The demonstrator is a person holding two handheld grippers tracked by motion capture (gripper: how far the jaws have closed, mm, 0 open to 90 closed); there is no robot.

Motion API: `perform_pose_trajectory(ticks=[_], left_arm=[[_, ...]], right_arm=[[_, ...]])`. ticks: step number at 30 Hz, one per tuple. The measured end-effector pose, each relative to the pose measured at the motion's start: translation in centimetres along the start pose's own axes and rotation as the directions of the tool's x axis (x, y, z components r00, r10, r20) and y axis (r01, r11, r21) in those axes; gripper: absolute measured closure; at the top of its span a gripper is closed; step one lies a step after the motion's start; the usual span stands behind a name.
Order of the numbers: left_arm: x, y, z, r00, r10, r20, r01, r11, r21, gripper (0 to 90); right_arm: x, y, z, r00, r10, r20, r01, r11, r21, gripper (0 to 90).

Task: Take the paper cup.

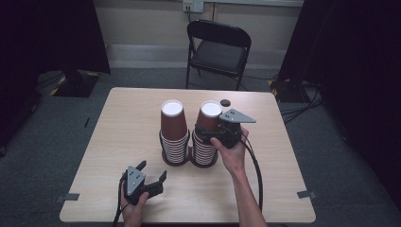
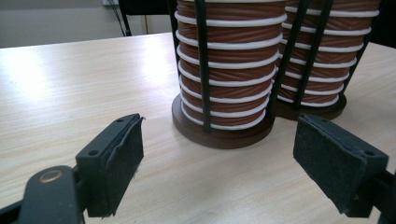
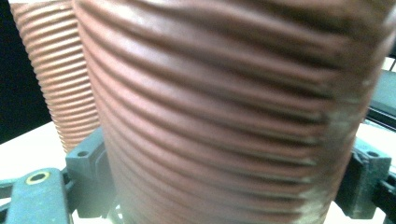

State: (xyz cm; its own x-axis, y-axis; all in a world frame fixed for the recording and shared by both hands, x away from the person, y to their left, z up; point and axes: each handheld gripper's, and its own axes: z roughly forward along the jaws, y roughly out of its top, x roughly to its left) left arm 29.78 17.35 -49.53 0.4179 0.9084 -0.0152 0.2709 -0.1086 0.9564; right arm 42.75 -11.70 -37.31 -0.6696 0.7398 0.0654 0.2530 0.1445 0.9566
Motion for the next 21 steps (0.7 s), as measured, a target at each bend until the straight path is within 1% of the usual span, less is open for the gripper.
perform_pose_trajectory(ticks=[2, 3, 6, 8, 12, 21], left_arm=[[0.0, 0.0, 0.0, 1.0, 0.008, 0.001, -0.008, 0.9999, 0.007, 15.9], [0.0, 0.0, 0.1, 1.0, -0.002, 0.002, 0.002, 1.0, 0.004, 15.9], [0.1, 0.0, 0.0, 1.0, -0.006, 0.003, 0.006, 1.0, 0.006, 16.0], [0.0, 0.0, 0.1, 0.9999, -0.01, 0.001, 0.01, 0.9999, 0.004, 16.0], [0.0, 0.0, 0.0, 1.0, -0.005, -0.001, 0.005, 1.0, 0.004, 16.0], [0.1, 0.0, -0.1, 1.0, -0.005, -0.001, 0.005, 1.0, -0.007, 16.0]], right_arm=[[0.1, 0.0, 0.0, 1.0, -0.001, 0.002, 0.001, 1.0, -0.004, 12.4], [0.1, 0.1, -0.1, 1.0, 0.001, 0.003, -0.001, 1.0, -0.013, 12.4], [0.2, 0.4, -0.2, 0.9999, -0.009, 0.004, 0.009, 1.0, -0.01, 12.4], [0.1, 0.6, -0.4, 1.0, -0.005, 0.003, 0.005, 1.0, -0.021, 12.4], [0.1, 0.9, -0.5, 1.0, -0.006, 0.003, 0.006, 1.0, -0.021, 12.4], [0.2, 1.4, -0.9, 1.0, -0.003, 0.007, 0.003, 0.999, -0.051, 12.4]])
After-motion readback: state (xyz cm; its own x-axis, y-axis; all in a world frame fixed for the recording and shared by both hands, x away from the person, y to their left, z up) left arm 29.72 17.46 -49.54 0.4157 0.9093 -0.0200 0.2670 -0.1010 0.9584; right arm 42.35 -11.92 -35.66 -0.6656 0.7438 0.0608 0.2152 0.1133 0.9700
